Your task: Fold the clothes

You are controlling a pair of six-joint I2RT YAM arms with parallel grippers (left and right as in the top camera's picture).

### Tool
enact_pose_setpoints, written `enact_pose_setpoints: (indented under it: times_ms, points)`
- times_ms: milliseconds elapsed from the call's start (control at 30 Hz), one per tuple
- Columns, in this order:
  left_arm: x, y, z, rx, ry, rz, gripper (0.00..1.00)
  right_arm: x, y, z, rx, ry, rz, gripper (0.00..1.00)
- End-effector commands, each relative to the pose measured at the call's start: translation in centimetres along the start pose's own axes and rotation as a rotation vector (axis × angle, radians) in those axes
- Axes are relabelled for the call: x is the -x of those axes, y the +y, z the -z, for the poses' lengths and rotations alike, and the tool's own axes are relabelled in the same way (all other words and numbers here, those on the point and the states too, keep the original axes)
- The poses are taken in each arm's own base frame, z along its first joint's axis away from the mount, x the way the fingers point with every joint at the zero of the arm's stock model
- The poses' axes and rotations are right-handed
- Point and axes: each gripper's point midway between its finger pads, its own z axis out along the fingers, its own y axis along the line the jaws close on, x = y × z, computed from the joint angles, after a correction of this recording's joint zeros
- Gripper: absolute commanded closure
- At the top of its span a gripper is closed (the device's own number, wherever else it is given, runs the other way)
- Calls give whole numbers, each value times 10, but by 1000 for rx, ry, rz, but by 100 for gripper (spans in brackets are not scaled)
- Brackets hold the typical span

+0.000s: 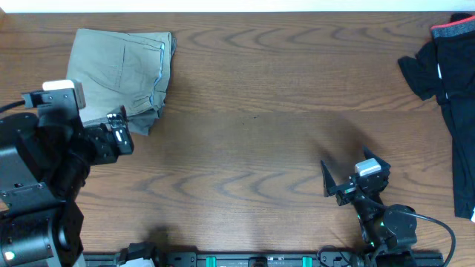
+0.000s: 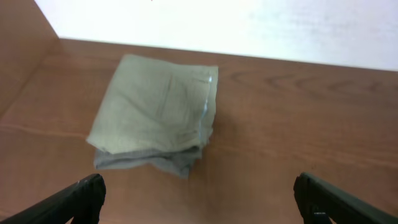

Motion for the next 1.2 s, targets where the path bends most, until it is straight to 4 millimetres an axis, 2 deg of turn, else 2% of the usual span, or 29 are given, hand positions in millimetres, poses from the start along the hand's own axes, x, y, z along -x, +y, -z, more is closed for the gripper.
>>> enact_pose_setpoints:
  times_ms: [0, 133, 267, 433, 533, 667, 767, 867, 1167]
  points:
    - [-5, 2, 2, 17, 9, -8, 2, -1, 2, 0, 6, -4, 15, 1]
    - [-14, -11, -3, -29, -28, -41, 2, -1, 2, 0, 6, -4, 15, 1]
    - [-29, -18, -19, -57, -139, -67, 2, -1, 2, 0, 6, -4, 15, 1]
    - [-69, -15, -33, -60, -277, -74, 2, -1, 2, 0, 6, -4, 15, 1]
    - [-98, -12, -35, -55, -333, -77, 2, -1, 2, 0, 6, -4, 15, 1]
    - [-126, -11, -36, -56, -402, -83, 2, -1, 2, 0, 6, -4, 15, 1]
    - [-136, -10, -38, -57, -451, -87, 2, -1, 2, 0, 6, -4, 15, 1]
    - [-142, -9, -49, -58, -454, -88, 2, -1, 2, 0, 6, -4, 15, 1]
    - [-142, -9, -49, -58, -454, -88, 2, -1, 2, 0, 6, -4, 15, 1]
